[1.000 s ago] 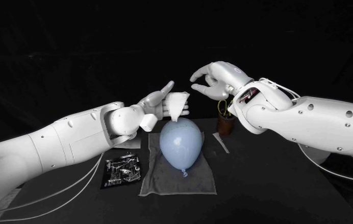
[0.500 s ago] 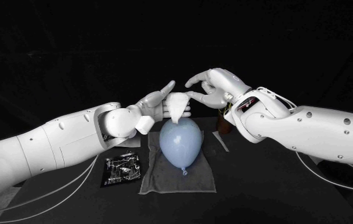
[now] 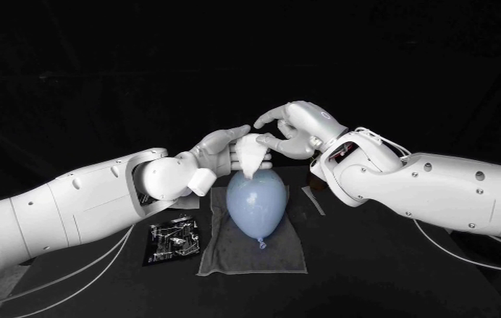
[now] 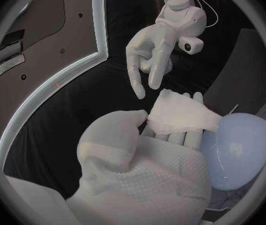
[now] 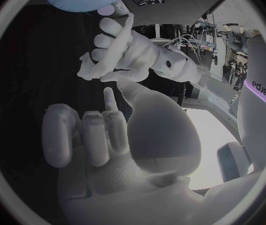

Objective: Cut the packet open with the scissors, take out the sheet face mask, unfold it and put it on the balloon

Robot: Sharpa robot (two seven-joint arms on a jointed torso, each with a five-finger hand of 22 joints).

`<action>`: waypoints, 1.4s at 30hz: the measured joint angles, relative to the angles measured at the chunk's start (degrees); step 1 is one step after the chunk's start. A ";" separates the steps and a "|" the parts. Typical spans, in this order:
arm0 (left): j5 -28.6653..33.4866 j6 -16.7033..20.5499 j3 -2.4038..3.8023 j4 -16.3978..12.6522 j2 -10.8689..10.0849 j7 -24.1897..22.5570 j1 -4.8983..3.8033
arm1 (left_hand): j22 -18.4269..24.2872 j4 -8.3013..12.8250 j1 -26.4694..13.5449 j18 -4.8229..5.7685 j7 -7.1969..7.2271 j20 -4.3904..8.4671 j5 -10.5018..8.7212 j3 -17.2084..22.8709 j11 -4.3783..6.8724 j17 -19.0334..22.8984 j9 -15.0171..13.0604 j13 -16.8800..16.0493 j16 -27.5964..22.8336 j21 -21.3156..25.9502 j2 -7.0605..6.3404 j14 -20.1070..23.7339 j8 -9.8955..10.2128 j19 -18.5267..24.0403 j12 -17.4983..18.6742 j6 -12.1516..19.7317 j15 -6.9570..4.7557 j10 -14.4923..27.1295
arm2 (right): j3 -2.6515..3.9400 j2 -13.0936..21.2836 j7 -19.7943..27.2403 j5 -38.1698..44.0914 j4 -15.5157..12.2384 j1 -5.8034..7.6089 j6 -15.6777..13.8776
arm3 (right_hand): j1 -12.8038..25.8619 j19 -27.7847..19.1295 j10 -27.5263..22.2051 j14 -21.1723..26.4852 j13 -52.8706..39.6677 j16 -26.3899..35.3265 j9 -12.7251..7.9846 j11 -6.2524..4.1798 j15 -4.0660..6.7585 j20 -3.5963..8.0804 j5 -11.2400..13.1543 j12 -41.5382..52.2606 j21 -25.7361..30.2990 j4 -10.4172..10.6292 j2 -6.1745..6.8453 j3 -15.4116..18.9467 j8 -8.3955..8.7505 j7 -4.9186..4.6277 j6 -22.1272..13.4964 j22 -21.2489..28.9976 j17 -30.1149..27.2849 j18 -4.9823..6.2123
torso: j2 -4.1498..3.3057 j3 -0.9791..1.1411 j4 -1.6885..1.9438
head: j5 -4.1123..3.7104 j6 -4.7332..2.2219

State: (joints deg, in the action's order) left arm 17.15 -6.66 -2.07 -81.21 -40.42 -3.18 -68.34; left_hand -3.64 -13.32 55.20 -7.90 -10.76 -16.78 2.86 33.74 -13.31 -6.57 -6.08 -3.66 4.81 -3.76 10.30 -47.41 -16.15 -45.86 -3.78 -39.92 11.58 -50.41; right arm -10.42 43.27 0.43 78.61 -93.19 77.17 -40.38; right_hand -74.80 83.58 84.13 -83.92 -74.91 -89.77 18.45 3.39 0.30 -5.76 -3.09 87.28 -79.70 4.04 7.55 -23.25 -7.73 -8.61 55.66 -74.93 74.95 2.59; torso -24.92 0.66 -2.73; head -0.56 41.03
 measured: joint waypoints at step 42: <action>-0.25 0.04 -0.10 -1.69 -0.79 -1.37 0.08 | 0.01 4.00 -10.72 0.00 -0.41 0.08 0.00 18.38 0.21 0.10 -0.30 -0.01 -0.38 0.01 -3.23 -0.61 1.41 -0.37 0.00 -3.06 -0.20 -0.61 | -0.15 1.03 -1.76 6.03 -1.27 -1.15 1.66 | -2.35 0.41 0.00 -0.02 -0.03 0.04 0.68 -0.84 0.85 0.64 -0.01 1.03 -0.68 -1.24 -0.53 -1.88 -1.71 2.02 5.13 -0.02 0.00 -0.01 | 0.11 -0.02 -0.03 | 0.22 0.83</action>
State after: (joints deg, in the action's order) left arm 16.90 -6.62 -2.17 -82.90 -41.21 -4.55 -68.25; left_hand -3.64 -9.32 44.47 -7.91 -11.17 -16.70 2.85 52.12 -13.10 -6.47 -6.38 -3.67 4.43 -3.75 7.07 -48.02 -14.74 -46.23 -3.78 -42.98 11.38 -51.01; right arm -10.57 44.30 -1.32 84.64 -94.46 76.01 -38.72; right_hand -77.15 83.99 84.14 -83.94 -74.94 -89.74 19.13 2.55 1.15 -5.12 -3.10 88.31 -80.38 2.80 7.02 -25.13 -9.44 -6.59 60.79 -74.95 74.95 2.58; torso -24.81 0.65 -2.76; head -0.34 41.86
